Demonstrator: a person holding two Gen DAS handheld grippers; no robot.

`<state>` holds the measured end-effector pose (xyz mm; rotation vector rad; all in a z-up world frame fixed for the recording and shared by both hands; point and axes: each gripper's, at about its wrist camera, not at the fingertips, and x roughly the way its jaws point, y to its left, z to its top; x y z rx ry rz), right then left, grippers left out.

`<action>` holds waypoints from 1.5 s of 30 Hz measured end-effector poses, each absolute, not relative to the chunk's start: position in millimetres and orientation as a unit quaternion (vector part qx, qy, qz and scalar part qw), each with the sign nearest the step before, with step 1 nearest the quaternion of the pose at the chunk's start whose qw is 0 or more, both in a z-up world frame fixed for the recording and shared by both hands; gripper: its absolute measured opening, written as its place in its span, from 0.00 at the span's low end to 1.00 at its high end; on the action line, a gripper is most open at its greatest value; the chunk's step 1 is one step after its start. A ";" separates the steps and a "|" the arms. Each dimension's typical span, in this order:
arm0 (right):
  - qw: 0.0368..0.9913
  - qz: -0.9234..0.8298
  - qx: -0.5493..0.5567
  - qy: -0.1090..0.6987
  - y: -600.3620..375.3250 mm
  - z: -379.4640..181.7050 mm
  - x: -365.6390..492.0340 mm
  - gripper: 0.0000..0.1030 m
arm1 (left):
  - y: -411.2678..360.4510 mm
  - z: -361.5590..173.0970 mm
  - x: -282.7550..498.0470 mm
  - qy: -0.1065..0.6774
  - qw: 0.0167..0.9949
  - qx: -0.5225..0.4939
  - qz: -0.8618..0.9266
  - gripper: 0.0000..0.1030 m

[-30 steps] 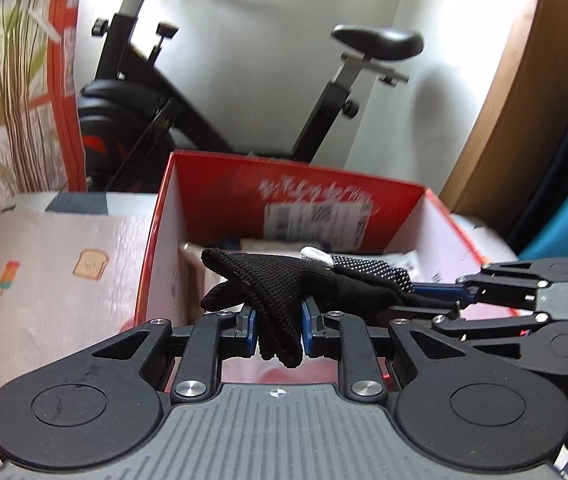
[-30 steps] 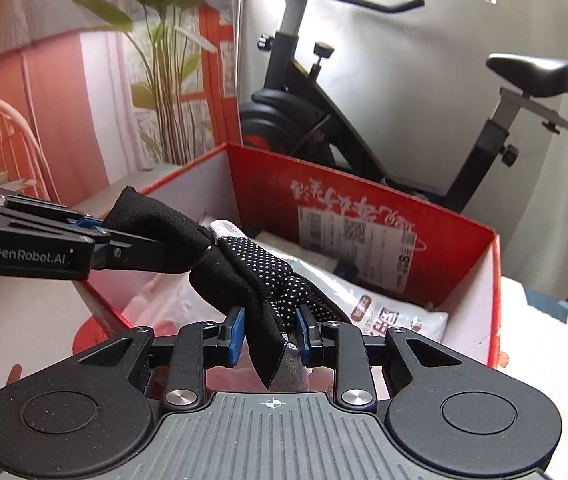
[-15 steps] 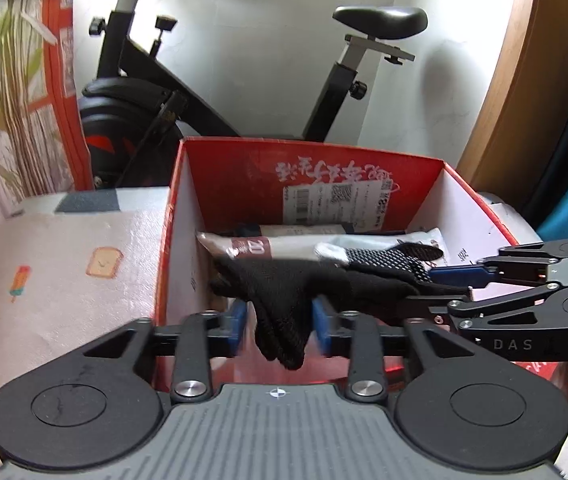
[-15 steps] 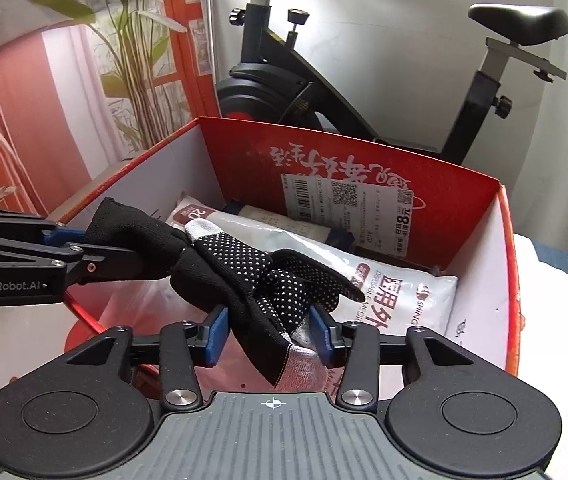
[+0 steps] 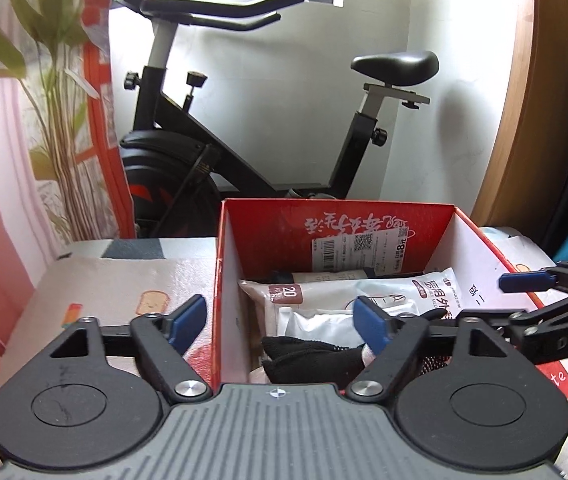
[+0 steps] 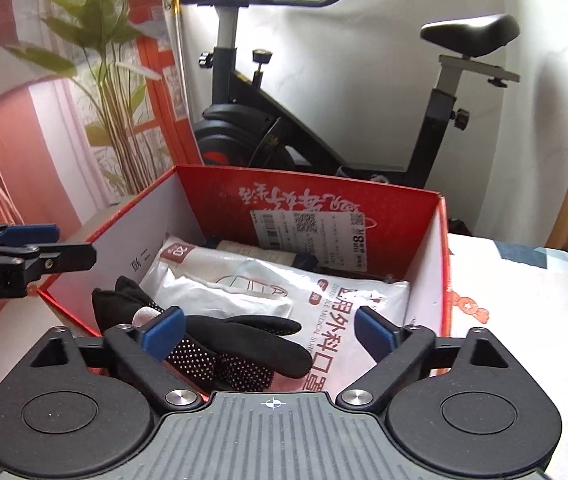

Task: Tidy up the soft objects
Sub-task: 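Open both grippers to release the glove and withdraw, then move both tools down and close them on the black eye mask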

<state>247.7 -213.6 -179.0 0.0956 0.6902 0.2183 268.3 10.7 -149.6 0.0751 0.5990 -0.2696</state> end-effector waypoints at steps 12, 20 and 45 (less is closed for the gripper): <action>0.951 0.081 0.040 0.296 -219.8 -166.2 201.1 1.00 | 7.2 -138.9 213.8 0.286 0.949 0.070 -0.112 1.00; 0.955 0.079 0.037 0.283 -216.6 -168.5 165.3 1.00 | 8.7 -142.7 184.3 0.294 0.947 0.078 -0.102 1.00; 0.911 0.053 0.094 0.398 -207.2 -271.8 52.6 1.00 | 15.0 -238.7 106.9 0.387 0.914 0.086 -0.081 1.00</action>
